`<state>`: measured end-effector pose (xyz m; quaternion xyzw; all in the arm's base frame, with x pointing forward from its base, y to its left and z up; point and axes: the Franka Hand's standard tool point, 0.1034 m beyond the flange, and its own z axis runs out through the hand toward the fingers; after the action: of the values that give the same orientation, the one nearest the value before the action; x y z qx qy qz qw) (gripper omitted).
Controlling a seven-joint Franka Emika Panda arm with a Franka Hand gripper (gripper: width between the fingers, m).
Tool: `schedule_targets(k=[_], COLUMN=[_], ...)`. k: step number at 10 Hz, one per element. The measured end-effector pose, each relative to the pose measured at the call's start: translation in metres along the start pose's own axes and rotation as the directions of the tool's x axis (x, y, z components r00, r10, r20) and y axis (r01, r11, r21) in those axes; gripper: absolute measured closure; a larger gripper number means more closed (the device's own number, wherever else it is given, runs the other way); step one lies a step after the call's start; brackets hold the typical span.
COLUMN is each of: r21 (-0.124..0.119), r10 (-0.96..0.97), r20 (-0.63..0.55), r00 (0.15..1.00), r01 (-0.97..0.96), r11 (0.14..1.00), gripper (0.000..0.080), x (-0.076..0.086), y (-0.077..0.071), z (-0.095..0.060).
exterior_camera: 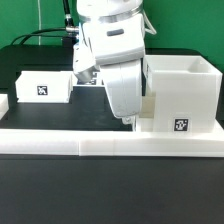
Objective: Assemble drawer
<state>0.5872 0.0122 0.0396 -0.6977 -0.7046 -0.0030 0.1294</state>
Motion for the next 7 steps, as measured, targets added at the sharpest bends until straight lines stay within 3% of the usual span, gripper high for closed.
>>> schedule_targets(k=[2, 7], r21=[0.003, 0.085], r10=[-0.002, -0.072], r20=[0.000, 0.004], r00=[1.000, 0.997], r01=[0.002, 0.071], r11=[1.000, 0.994], gripper=[0.0150, 0.0150], x=[0.001, 0.016], y=[0.000, -0.002], z=[0.002, 0.003])
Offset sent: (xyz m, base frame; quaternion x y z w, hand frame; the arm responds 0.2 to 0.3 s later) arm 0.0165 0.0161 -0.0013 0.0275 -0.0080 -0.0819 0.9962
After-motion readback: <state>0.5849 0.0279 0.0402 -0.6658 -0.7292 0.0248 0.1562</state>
